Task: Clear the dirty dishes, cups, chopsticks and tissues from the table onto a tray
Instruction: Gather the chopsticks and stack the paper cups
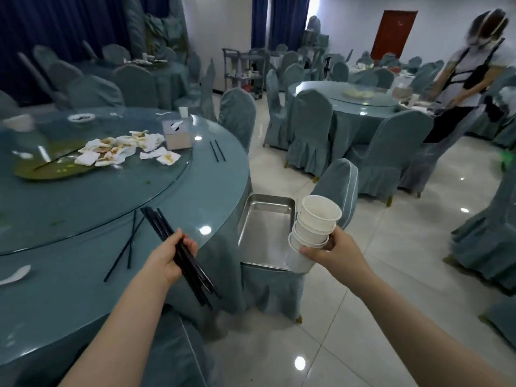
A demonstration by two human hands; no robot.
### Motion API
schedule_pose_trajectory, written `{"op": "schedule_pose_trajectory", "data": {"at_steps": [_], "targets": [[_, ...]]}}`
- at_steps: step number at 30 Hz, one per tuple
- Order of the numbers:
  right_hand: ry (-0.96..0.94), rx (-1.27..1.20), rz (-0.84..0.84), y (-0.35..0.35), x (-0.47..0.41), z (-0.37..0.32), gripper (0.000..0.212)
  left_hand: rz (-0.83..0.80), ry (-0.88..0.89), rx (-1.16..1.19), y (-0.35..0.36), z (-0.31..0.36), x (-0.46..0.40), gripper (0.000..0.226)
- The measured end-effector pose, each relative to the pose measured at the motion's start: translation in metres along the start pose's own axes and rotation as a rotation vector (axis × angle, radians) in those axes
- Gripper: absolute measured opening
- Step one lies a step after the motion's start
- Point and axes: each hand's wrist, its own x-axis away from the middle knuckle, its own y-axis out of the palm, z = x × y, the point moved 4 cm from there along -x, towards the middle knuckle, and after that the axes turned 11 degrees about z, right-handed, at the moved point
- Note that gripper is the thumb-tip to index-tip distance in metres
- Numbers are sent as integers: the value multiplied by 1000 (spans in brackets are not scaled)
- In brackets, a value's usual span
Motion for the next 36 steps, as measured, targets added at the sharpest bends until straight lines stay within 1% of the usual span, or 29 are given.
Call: {"op": "schedule_pose_trajectory", "data": {"at_steps": [4, 7, 10, 14, 18, 20, 23, 25, 27, 29, 30, 33, 36], "targets": [[-6, -27, -144, 11, -70, 22, 56, 167, 86, 127, 7, 2, -26, 30], [-21, -45, -248, 22, -120, 30, 54, 225, 133, 175, 11, 0, -39, 30], [-59, -52, -336, 42, -162, 32, 48, 277, 178, 137, 9, 0, -48, 28], [-81, -72, -491, 87, -202, 30, 49, 382, 267, 110, 1, 12, -59, 26], [-72, -92, -585, 141, -237, 31, 50, 500, 352, -17, -10, 36, -85, 22], [-82, -77, -629, 172, -258, 32, 49, 576, 424, -116, -18, 53, -109, 18], [-90, -40, -661, 219, -286, 33, 49, 678, 517, -348, -32, 81, -153, 15], [-100, -3, -668, 244, -301, 33, 50, 739, 570, -583, -43, 96, -177, 14], [-115, 49, -683, 270, -317, 33, 50, 808, 601, -876, -56, 110, -201, 8], [-116, 90, -696, 288, -329, 35, 48, 875, 604, -1165, -65, 117, -214, 4], [-113, 97, -699, 292, -333, 36, 45, 908, 598, -1264, -68, 118, -218, 4], [-102, 139, -713, 311, -345, 42, 43, 986, 537, -1417, -82, 124, -231, 13], [-91, 170, -732, 330, -357, 44, 44, 1012, 466, -1433, -92, 133, -245, 27]]}}
